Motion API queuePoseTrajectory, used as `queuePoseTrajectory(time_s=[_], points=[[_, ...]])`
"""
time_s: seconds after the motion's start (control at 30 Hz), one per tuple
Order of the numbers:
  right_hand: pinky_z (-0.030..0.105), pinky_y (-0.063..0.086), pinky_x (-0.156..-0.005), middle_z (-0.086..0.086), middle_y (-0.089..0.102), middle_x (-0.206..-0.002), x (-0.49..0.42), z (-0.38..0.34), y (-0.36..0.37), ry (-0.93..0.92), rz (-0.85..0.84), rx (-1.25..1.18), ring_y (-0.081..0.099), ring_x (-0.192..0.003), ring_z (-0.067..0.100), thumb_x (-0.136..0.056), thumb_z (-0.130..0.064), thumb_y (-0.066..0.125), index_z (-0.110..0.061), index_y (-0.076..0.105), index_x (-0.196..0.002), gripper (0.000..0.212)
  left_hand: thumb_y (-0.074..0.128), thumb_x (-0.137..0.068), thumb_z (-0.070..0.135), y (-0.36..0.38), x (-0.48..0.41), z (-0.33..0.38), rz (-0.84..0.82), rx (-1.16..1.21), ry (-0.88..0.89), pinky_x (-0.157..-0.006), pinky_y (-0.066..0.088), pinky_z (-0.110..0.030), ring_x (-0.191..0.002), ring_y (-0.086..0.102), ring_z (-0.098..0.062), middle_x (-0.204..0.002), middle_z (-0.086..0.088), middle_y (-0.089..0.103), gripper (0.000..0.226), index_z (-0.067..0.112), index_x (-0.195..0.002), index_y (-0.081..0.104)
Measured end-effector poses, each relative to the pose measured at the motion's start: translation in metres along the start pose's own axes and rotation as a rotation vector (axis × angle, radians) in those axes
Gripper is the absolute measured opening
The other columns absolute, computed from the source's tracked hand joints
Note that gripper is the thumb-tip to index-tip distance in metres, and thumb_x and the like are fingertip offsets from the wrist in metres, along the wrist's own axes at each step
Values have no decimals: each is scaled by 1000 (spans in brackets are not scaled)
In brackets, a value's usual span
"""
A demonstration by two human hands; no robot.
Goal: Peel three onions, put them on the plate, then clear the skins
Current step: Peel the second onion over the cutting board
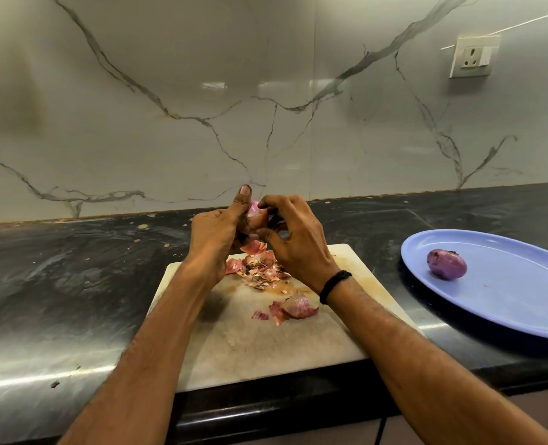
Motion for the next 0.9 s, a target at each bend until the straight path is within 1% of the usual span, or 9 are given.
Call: queuePoseTrajectory(time_s=[0.07,0.1,0.23,0.37,0.5,0.63,0.7,0.83,0.9], points=[[5,42,-77,10,53,-107,0,0,1,-22,-14,21,53,-91,13,-82,-17,76,-18,52,-116,42,70,-82,57,-1,-1,0,0,1,-1,-70,62,-34,-86,76,-29,-93,-15,76,51,8,-94,74],[4,41,-76,10,53,-107,0,-1,1,-30,-16,28,53,-91,12,-81,-17,76,-17,52,-116,42,70,-81,57,-1,-1,-1,1,-6,0,-71,63,-35,-85,76,-29,-93,-16,76,52,7,-94,74],[7,43,-79,11,55,-107,0,0,0,-31,-22,36,57,-89,17,-83,-13,74,-11,57,-115,36,75,-75,61,-2,-1,-1,16,-26,-2,-79,63,-47,-83,75,-34,-88,-18,75,62,2,-93,73],[9,44,-77,10,56,-103,0,0,-1,-42,-30,57,59,-86,19,-86,-9,71,-7,59,-113,30,76,-75,59,-2,-1,-2,24,-57,2,-81,63,-48,-83,75,-35,-85,-17,75,56,4,-85,73],[13,46,-73,10,56,-100,0,1,-1,-48,-34,79,56,-83,18,-86,-8,70,-6,59,-106,23,76,-76,58,-1,-2,-4,26,-66,-4,-80,63,-45,-77,76,-29,-82,-14,76,53,6,-85,73],[8,40,-72,11,58,-96,2,1,1,-49,9,94,51,-81,13,-88,-5,67,-3,61,-94,9,76,-78,57,-2,-3,-2,54,-14,-15,-65,62,-33,-68,75,-24,-79,-13,75,54,4,-88,72],[7,40,-72,10,58,-96,2,0,1,-30,15,76,51,-81,13,-87,-3,66,-4,60,-95,10,76,-77,57,-2,-3,-2,61,-16,-2,-64,62,-33,-68,76,-23,-80,-12,76,54,5,-88,72],[8,44,-77,9,56,-102,1,-2,1,-19,-16,38,56,-88,16,-87,-7,66,-9,56,-113,28,76,-73,58,-3,-2,-3,57,-26,14,-73,64,-40,-73,76,-25,-78,-10,76,52,8,-86,73],[9,44,-76,11,56,-102,1,-1,1,-32,-25,63,57,-87,19,-87,-7,67,-9,56,-116,31,76,-74,57,-3,-3,-3,57,-39,21,-74,64,-42,-72,76,-25,-78,-9,76,51,7,-85,72]])
Point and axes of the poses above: each hand's wrist, its own x-axis away from the middle knuckle, its own y-axis out of the palm, z = x × y, the point moved 2 cm from there along -x, towards the middle knuckle
